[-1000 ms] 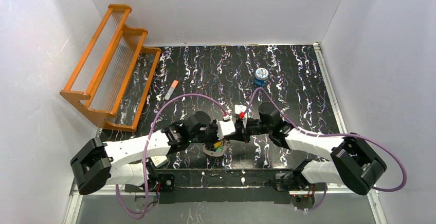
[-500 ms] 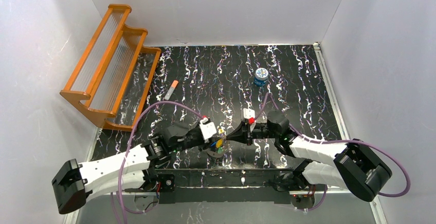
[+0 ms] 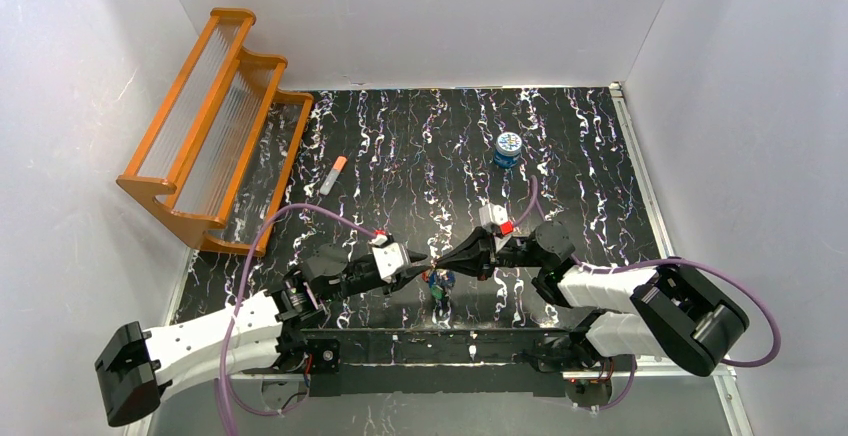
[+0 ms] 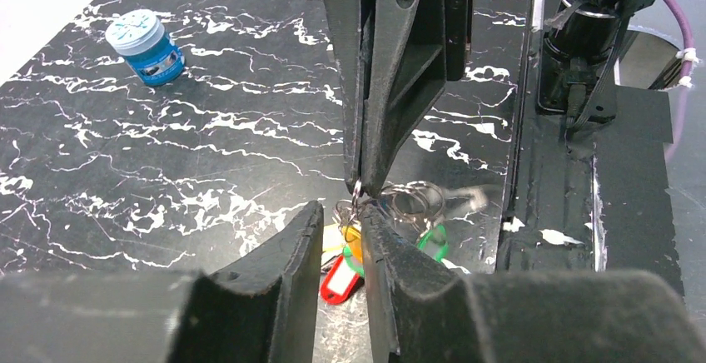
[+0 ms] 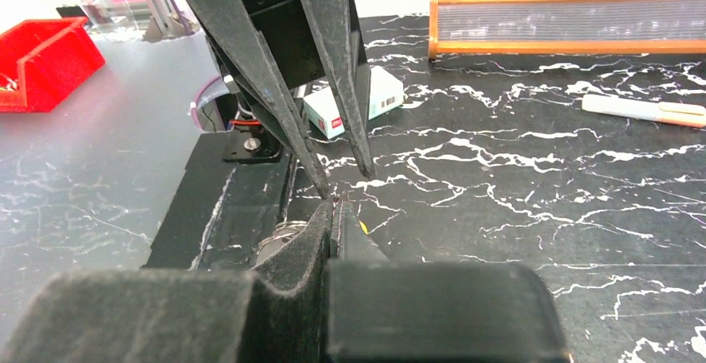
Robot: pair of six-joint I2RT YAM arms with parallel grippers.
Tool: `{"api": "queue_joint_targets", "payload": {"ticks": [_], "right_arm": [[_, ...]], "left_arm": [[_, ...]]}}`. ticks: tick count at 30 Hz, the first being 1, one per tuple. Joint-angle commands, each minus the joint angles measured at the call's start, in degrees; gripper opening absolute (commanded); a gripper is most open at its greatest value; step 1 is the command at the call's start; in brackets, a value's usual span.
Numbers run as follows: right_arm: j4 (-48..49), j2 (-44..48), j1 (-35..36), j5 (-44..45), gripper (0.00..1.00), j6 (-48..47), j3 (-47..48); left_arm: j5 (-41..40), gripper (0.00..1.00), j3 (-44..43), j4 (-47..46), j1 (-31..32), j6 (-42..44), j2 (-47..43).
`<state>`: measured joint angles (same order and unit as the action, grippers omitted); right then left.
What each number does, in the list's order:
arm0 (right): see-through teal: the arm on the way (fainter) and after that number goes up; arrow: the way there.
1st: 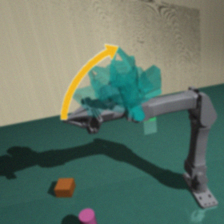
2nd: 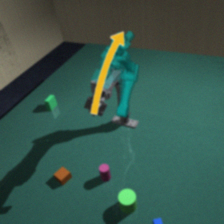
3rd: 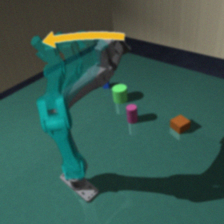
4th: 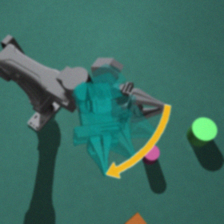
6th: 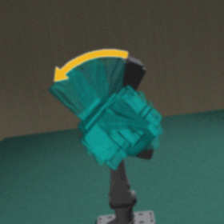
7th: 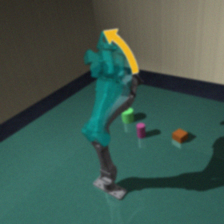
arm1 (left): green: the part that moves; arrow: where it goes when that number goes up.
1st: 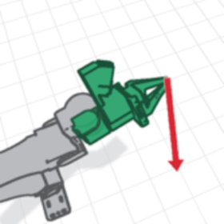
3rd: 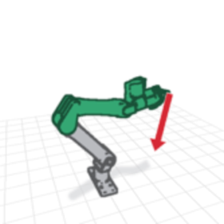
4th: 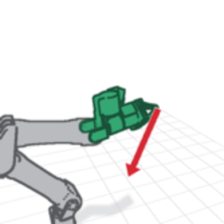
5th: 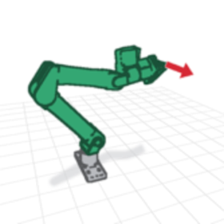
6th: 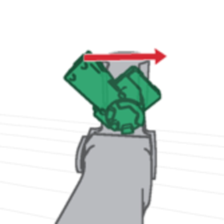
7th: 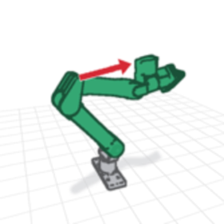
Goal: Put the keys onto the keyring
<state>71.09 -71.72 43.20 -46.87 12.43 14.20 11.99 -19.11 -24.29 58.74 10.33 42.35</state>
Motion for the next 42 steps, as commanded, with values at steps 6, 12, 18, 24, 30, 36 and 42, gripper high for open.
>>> {"api": "queue_joint_targets", "payload": {"ticks": [6, 12, 18, 24, 30, 36, 42], "right_arm": [[11.9, -0.7, 0.0, -1.0, 0.01, 4.8, 1.9], [12.5, -0.7, 0.0, -1.2, 0.01, 5.9, 2.4], [12.8, -0.6, -0.1, -1.0, 0.01, 6.2, 2.2], [10.8, 0.8, 0.0, 0.6, 0.01, 4.9, 1.8], [9.6, 1.5, -0.1, 1.1, 0.01, 4.3, 1.8], [9.4, 1.3, -0.1, 0.9, 0.01, 4.1, 2.0], [9.1, 1.3, 0.0, 0.5, 0.01, 4.1, 2.2]], "left_arm": [[4.5, 0.16, 0.1, -4.6, 0.2, 0.2, 3.9], [4.9, 0.22, 0.9, -7.4, 0.2, -0.6, 6.2], [4.1, 0.31, 0.9, -8.3, 0.2, -1.5, 6.5], [2.1, 0.39, 2.1, -8.2, 0.2, -2.1, 1.9], [0.7, 0.38, 3.3, -8.0, 0.2, -2.9, -1.7], [0.7, 0.27, 3.2, -8.0, 0.2, -3.0, -1.6], [1.6, 0.20, 2.3, -9.1, 0.2, -2.9, 1.1]]}}
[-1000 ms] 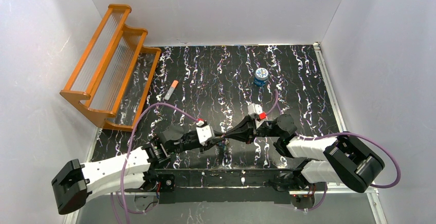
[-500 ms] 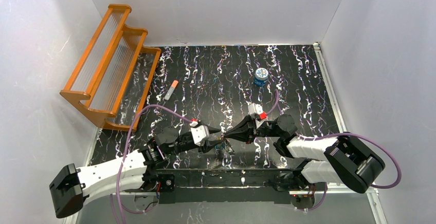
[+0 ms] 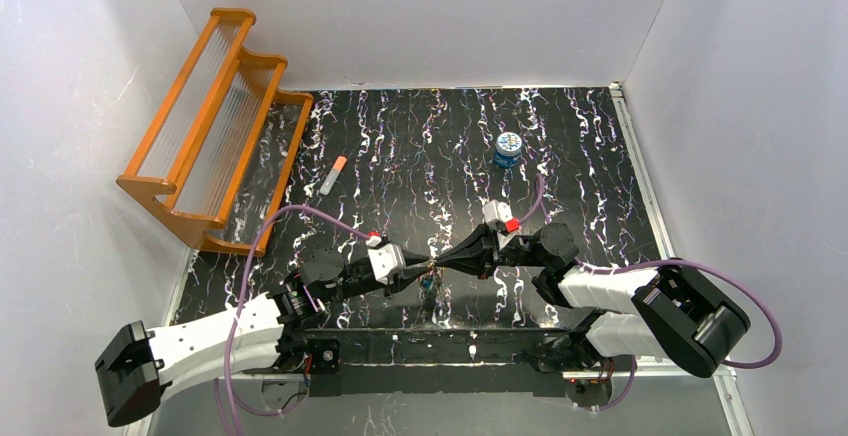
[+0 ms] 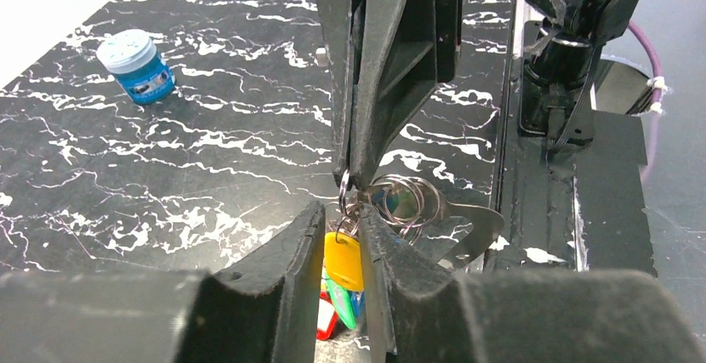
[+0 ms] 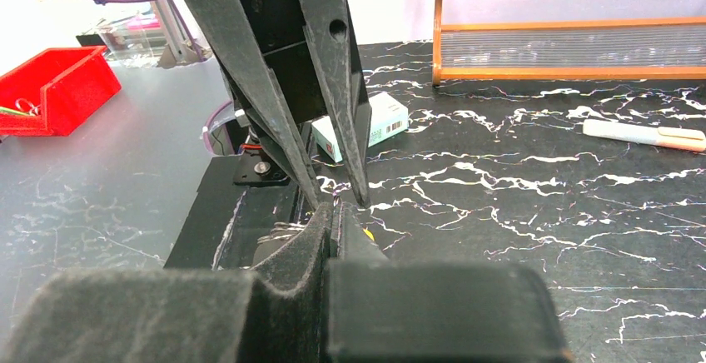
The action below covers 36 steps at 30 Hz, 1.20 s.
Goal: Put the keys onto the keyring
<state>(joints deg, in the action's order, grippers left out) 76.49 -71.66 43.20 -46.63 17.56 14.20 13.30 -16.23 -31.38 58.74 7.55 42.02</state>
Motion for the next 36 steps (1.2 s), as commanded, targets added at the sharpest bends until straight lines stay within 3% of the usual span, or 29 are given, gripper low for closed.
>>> {"api": "queue_joint_targets", "payload": {"ticks": [1, 16, 19, 23, 24, 26, 29, 32, 36], "right_arm": [[3.6, 1.2, -0.1, 0.2, 0.01, -1.2, 2.2], [2.3, 1.7, 0.0, 0.1, 0.01, -1.9, 1.8], [2.3, 1.8, 0.0, 0.1, 0.01, -1.9, 1.8], [0.7, 2.8, -0.1, 0.8, 0.01, -2.5, 1.5], [-0.4, 3.5, -0.1, 1.2, 0.03, -2.8, 1.5], [-5.2, 5.1, 0.0, 2.2, 0.23, -4.3, 2.1], [-13.7, 8.1, 0.0, 3.3, 0.37, -8.1, 3.1], [-19.1, 11.7, -0.1, 5.9, 0.44, -11.0, 2.9], [-28.3, 15.3, -0.1, 7.6, 0.47, -15.5, 4.1]], "left_arm": [[0.4, 0.19, -0.8, -2.3, 0.2, -0.1, 1.8], [0.9, 0.14, -1.4, -5.7, 0.2, -0.3, 4.3], [0.7, 0.02, -1.3, -5.6, 0.2, -0.6, 5.0], [-2.2, 0.00, -2.1, -2.3, 0.3, -1.0, 5.5], [-2.8, 0.00, -2.5, -1.2, 0.2, -0.9, 5.4], [-3.0, 0.00, -3.4, 1.0, 0.3, 0.0, 5.2], [-3.4, 0.00, -6.1, 6.2, 0.2, 2.2, 5.5], [-3.7, 0.00, -10.2, 14.5, 0.2, 4.7, 7.3], [-4.1, 0.00, -14.8, 23.5, 0.3, 6.1, 10.3]]}}
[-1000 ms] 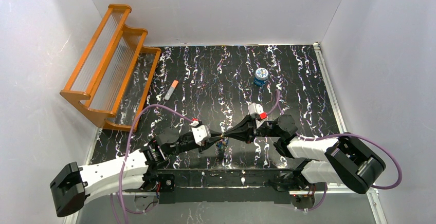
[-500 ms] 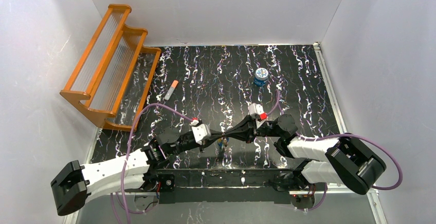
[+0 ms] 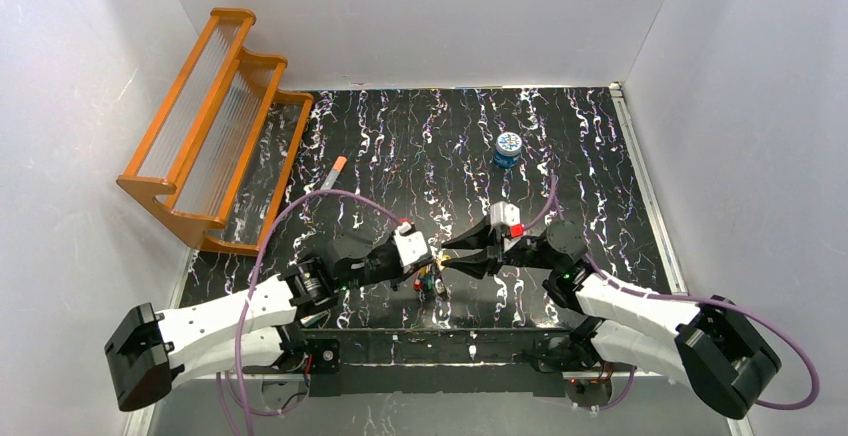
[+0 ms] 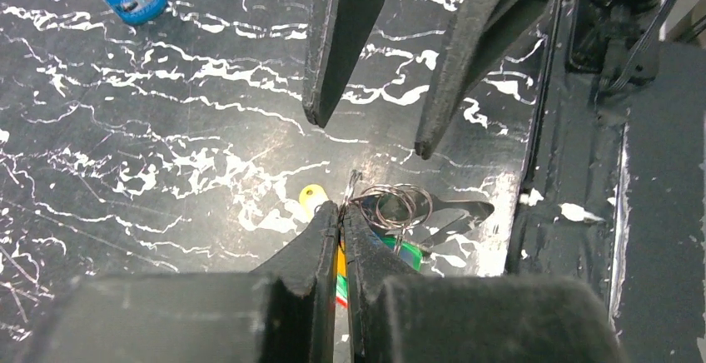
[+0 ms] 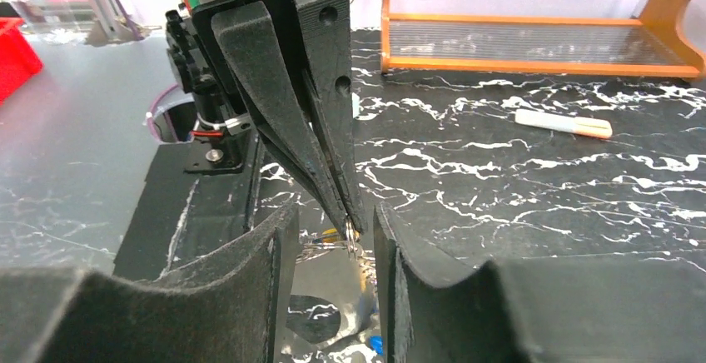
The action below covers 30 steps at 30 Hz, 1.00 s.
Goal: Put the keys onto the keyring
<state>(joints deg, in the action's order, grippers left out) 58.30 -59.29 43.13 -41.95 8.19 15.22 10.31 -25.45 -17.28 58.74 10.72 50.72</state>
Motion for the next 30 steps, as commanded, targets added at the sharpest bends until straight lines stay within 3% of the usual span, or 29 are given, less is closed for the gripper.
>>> {"api": "queue_joint_targets", "payload": {"ticks": [1, 6, 17, 21, 24, 30], "right_arm": [[-12.7, 3.1, 0.0, 2.6, 0.46, -7.5, 3.9], [-23.0, 1.3, 0.0, 1.3, 0.43, -12.4, 7.9], [-25.9, -3.8, 0.0, 0.0, 0.34, -12.8, 9.7], [-27.7, -3.5, 0.0, 1.0, 0.22, -14.1, 9.6], [-29.9, -3.4, 0.0, 1.4, 0.01, -15.3, 10.2], [-33.1, -3.8, 0.0, 2.4, 0.01, -16.9, 11.2]], "left_arm": [[-1.0, 0.00, -6.5, 11.0, 0.2, 3.4, 2.4], [-1.9, 0.00, -10.8, 16.8, 0.2, 5.2, 7.0], [-0.9, 0.00, -14.7, 19.0, 0.2, 5.6, 13.1], [-0.5, 0.00, -14.5, 18.5, 0.2, 5.6, 13.3], [-0.4, 0.00, -14.4, 18.4, 0.3, 5.6, 13.1], [-0.1, 0.00, -14.2, 18.2, 0.3, 5.9, 12.8]]}}
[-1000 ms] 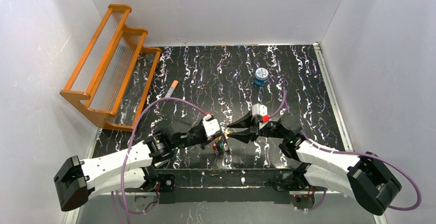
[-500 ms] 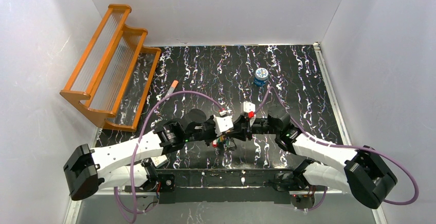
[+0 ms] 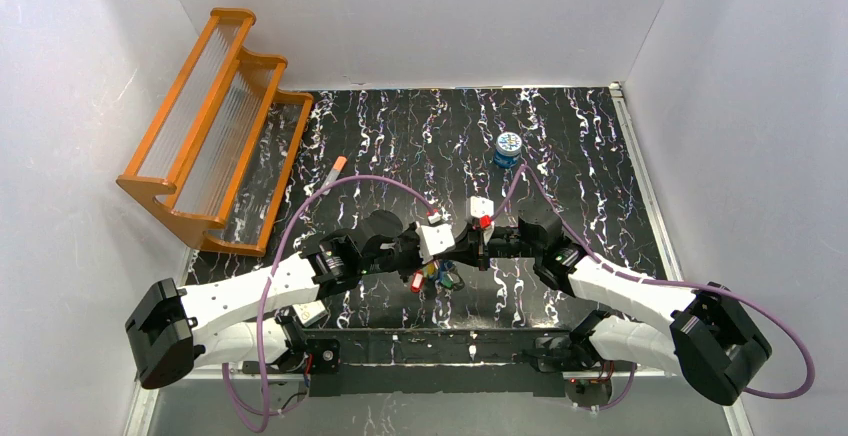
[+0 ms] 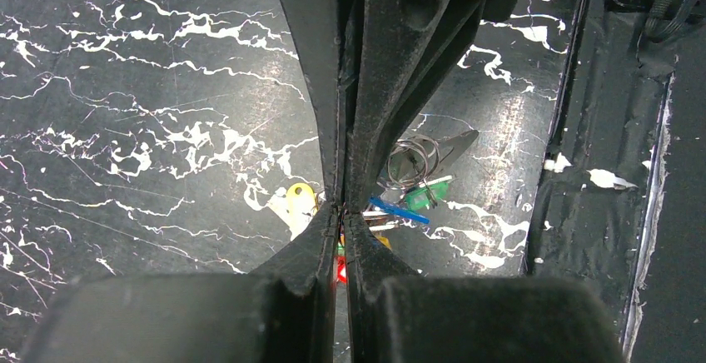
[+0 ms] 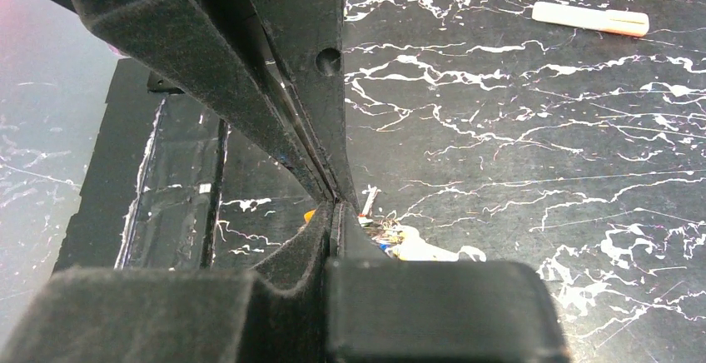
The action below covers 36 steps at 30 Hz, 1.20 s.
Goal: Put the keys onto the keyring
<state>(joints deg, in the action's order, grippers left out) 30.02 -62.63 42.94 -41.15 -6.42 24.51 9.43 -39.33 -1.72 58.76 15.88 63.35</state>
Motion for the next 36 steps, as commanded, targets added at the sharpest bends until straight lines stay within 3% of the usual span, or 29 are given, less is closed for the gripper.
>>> {"api": "queue_joint_targets", "payload": {"ticks": [1, 7, 14, 19, 29, 36], "right_arm": [[-5.0, -0.3, 0.2, 1.9, 0.01, -2.6, 2.0], [-3.4, 1.3, 0.2, 3.3, 0.01, -2.1, 1.1], [1.9, 2.3, 0.2, 3.5, 0.01, 1.3, -1.1], [8.2, 2.6, 0.2, 3.5, 0.01, 4.9, -3.3], [26.7, 1.3, 0.2, 2.2, 0.01, 14.7, -7.8], [31.1, 0.9, 0.2, 1.5, 0.01, 16.1, -8.1]], "left_arm": [[0.8, 0.00, -0.2, 2.5, 0.3, 0.8, 0.1], [1.0, 0.01, 1.0, 2.0, 0.2, 1.1, -1.0], [-0.8, 0.21, 2.8, -1.1, 0.2, 0.8, -3.1], [-2.1, 0.25, 5.6, -3.4, 0.2, -0.7, -6.4], [-3.7, 0.29, 13.1, -14.8, 0.2, -4.5, -14.4], [-3.7, 0.29, 16.9, -21.1, 0.3, -6.6, -18.2]]}}
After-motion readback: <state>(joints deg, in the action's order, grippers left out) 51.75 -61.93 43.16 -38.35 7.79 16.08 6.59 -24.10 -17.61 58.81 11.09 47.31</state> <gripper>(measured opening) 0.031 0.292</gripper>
